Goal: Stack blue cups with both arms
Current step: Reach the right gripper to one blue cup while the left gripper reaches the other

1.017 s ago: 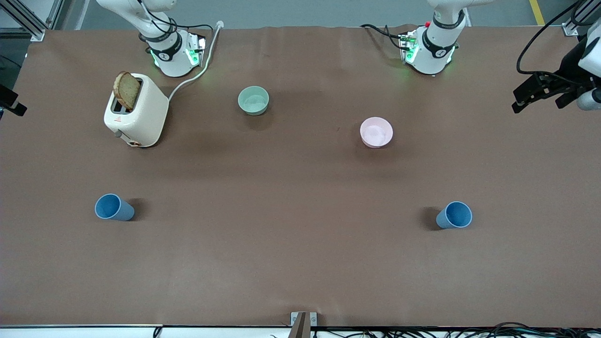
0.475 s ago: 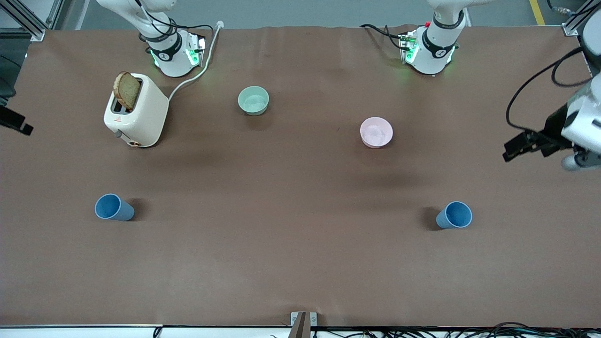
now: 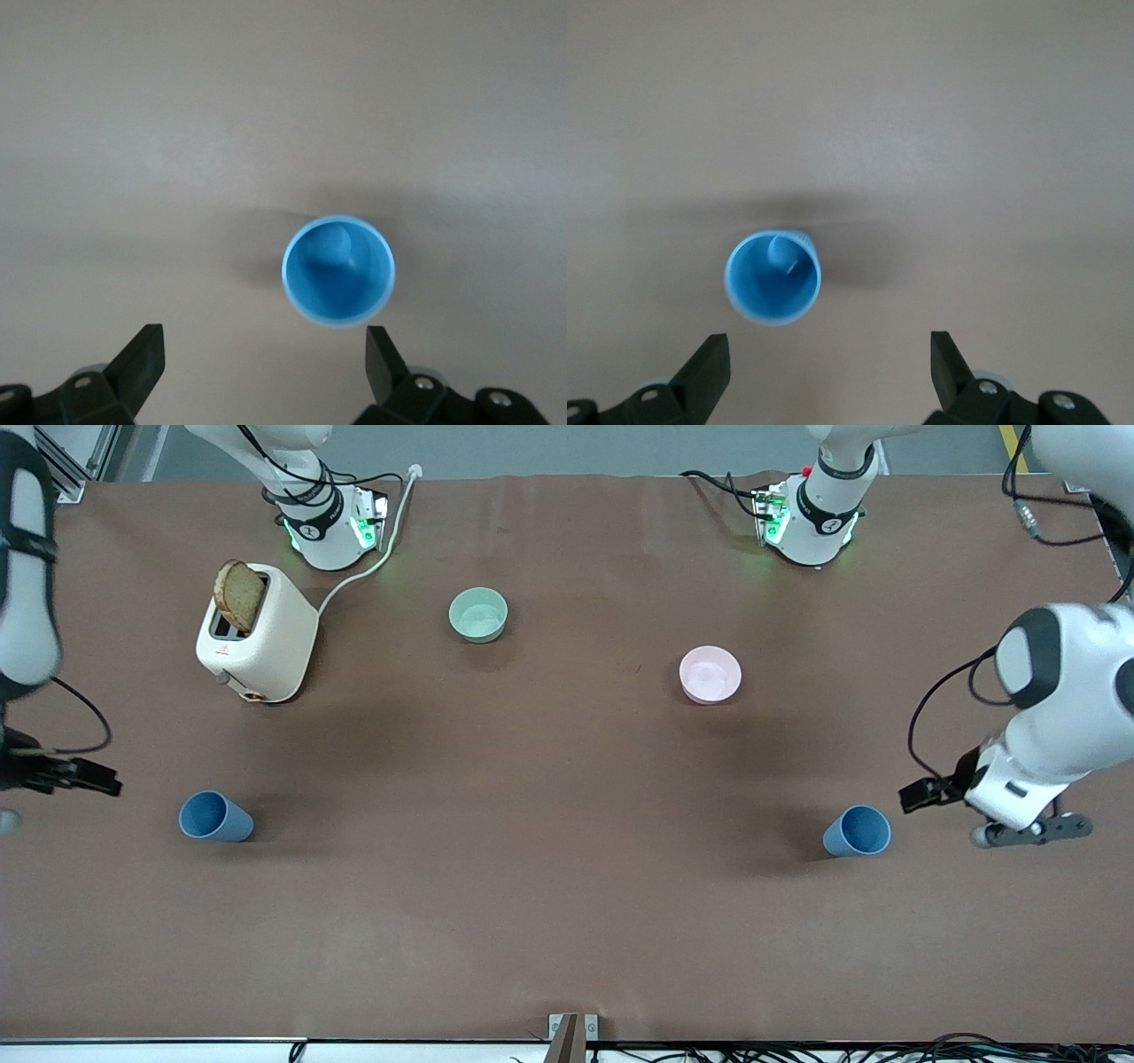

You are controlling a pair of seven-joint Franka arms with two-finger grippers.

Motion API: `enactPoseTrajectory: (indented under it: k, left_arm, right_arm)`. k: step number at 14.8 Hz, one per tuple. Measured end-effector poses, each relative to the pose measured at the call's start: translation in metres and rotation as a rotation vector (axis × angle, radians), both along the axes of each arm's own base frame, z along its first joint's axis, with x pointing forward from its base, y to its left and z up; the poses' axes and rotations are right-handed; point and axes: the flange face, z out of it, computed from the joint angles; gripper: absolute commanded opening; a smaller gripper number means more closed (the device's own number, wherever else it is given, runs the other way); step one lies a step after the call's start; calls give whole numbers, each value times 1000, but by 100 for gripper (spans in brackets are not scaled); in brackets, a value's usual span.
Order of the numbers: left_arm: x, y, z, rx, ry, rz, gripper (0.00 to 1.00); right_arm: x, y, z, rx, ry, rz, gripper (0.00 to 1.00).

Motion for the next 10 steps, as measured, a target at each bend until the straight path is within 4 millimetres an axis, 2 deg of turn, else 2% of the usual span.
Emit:
enactPoseTrajectory:
  k: [2,4,6,8,10]
  left_arm:
    - [7,5,-40,-15,30,9,99]
    - [11,8,-72,-26,66,13,88]
    - [14,7,-92,-35,89,14,77]
    - [14,8,-105,-38,106,15,66]
    - [13,7,-109,-40,113,15,47]
  right_arm:
    - [3,4,-50,-4,3,12,100]
    - [5,11,-86,-3,20,25,100]
    - [4,16,-105,0,40,32,99]
    - [3,16,-112,-3,28,32,94]
    - [2,16,-121,-7,13,33,83]
